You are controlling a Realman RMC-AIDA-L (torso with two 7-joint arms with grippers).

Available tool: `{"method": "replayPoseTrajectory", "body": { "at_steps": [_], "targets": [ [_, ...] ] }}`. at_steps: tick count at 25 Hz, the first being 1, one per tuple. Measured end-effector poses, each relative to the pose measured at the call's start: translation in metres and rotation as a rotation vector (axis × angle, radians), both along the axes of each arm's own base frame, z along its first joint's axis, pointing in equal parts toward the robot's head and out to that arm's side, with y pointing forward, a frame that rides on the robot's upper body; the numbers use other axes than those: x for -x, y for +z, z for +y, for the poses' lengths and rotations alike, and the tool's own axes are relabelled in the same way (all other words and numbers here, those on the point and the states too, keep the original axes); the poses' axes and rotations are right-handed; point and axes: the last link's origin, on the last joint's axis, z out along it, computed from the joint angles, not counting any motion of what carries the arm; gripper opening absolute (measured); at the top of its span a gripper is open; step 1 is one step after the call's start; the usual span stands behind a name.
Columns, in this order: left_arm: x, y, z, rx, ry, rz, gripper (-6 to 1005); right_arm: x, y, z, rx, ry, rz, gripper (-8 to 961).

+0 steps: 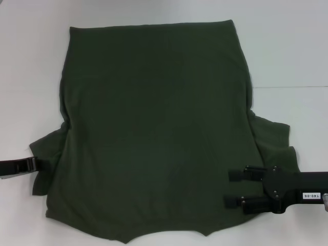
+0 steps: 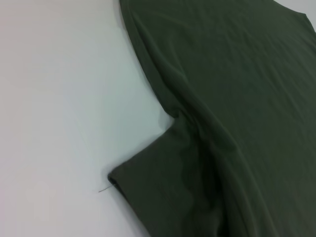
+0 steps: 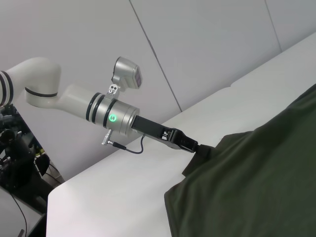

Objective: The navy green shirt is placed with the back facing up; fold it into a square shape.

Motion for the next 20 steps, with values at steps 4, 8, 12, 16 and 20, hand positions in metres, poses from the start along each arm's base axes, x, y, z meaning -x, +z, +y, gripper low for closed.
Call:
{"method": "replayPoseTrajectory", "body": {
  "at_steps": [4,8,12,16,20],
  "targets": [
    [-0.001,0.000,0.001,-0.001,-0.002,-0.001,39,0.000,0.000,0.000,0.001,-0.003,0.001,940],
    [-0.002,0.002,0.003,-0.007,-0.005,0.003,36,0.000,0.000,0.000,0.001,-0.003,0.002,940],
    [-0.001,0.014,0.011,-0.036,-0.010,0.037,34,0.000,0.000,0.000,0.001,-0.004,0.004,940],
    [0.001,0.035,0.018,-0.061,-0.009,0.094,33,-0.001,0.001,-0.001,0.000,-0.005,0.004,940],
    [-0.002,0.055,0.026,-0.060,-0.018,0.172,34,-0.001,0.001,-0.001,-0.001,-0.007,0.004,939]
  ]
}}
